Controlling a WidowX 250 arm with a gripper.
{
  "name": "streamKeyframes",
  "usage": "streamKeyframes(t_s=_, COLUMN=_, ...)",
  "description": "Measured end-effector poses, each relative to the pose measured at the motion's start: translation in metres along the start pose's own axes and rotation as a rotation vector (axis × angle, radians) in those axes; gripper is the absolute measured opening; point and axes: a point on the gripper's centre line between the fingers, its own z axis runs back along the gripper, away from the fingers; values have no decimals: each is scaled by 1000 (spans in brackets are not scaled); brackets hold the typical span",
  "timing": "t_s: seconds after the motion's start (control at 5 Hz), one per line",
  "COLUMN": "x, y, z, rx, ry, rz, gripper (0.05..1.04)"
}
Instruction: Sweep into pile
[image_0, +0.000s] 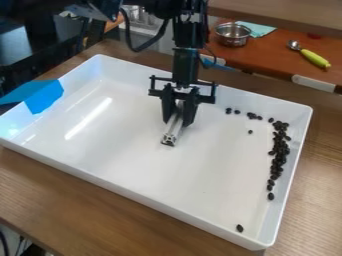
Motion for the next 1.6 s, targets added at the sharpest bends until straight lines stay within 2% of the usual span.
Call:
streamKeyframes(t_s=0.2, x=-2, y=-39, z=-5, rx=-31, ry=-4, rz=36, gripper=379)
streamKeyframes(t_s=0.4, x=-8, y=-77, z=-10, rx=-37, ry=10, rz=-7, gripper=379)
streamKeyframes(t_s=0.6, x=-5, y=-89, z=-10, rx=-58, ry=25, rz=9, gripper=379)
streamKeyframes(t_s=1.0, x=-4, y=-139, z=-13, rx=-71, ry=-2, rz=-43, gripper=379)
streamKeyframes(t_s=1.2, x=-5, y=-133, z=-11, rx=-84, ry=-18, rz=-69, gripper=379)
streamKeyframes(t_s=1.4, x=-10, y=-104, z=-4, rx=-83, ry=-15, rz=-92, gripper=379)
streamKeyframes(t_s=1.6, x=-18, y=-75, z=29, rx=-143, ry=-53, rz=-85, gripper=379)
